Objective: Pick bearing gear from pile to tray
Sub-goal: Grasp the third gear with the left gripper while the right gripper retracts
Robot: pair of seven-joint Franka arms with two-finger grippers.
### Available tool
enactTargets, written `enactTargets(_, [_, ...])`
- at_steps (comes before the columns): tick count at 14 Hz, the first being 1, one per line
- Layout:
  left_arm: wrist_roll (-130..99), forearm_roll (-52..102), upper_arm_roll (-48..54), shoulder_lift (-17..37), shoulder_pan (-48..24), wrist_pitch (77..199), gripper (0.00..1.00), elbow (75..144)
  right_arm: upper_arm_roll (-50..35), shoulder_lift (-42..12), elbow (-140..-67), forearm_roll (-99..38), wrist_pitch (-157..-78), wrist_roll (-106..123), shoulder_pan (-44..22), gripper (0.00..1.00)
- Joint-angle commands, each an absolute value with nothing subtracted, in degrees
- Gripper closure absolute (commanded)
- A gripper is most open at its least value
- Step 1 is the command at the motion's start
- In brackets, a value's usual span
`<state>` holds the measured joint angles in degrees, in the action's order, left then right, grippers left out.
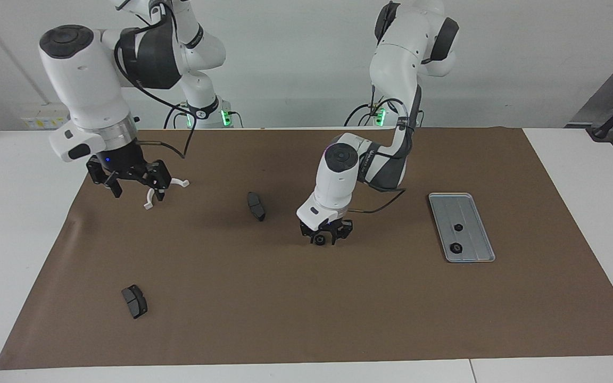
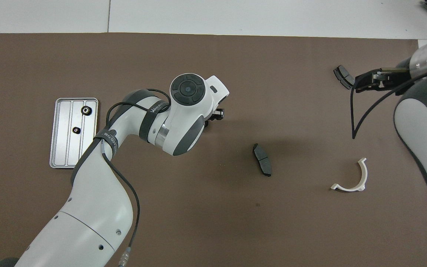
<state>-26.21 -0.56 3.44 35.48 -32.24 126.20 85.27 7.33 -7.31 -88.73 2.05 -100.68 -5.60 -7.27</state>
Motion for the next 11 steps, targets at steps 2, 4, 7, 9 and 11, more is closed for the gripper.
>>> enactTargets(2, [-26.63, -2.02, 2.46, 36.21, -33.22, 125.51, 0.37, 83.58, 9.84, -1.95, -91.05, 0.09, -93.28, -0.19, -5.9, 0.0])
enactTargets(4, [-26.63, -2.02, 2.46, 36.21, -33.22, 125.6, 0.37, 83.58, 9.84, 1.13, -93.85, 0.09, -90.97, 0.53, -4.93, 0.0])
enactTargets(7, [-26.63, -2.02, 2.46, 36.12, -33.22, 128.66, 0.37, 86.13, 9.84, 3.34, -96.15, 0.09, -91.05, 0.35, -4.48, 0.0])
enactTargets(9, [-26.54, -2.02, 2.46, 36.12, -33.22, 128.85, 0.37, 86.48, 9.84, 2.9, -95.45, 0.09, -91.32, 0.09, -4.48, 0.0])
enactTargets(11, [-26.46, -2.02, 2.46, 36.12, -33.22, 128.85, 0.37, 86.92, 9.84, 3.08, -95.45, 0.09, -90.97, 0.09, -4.48, 0.0])
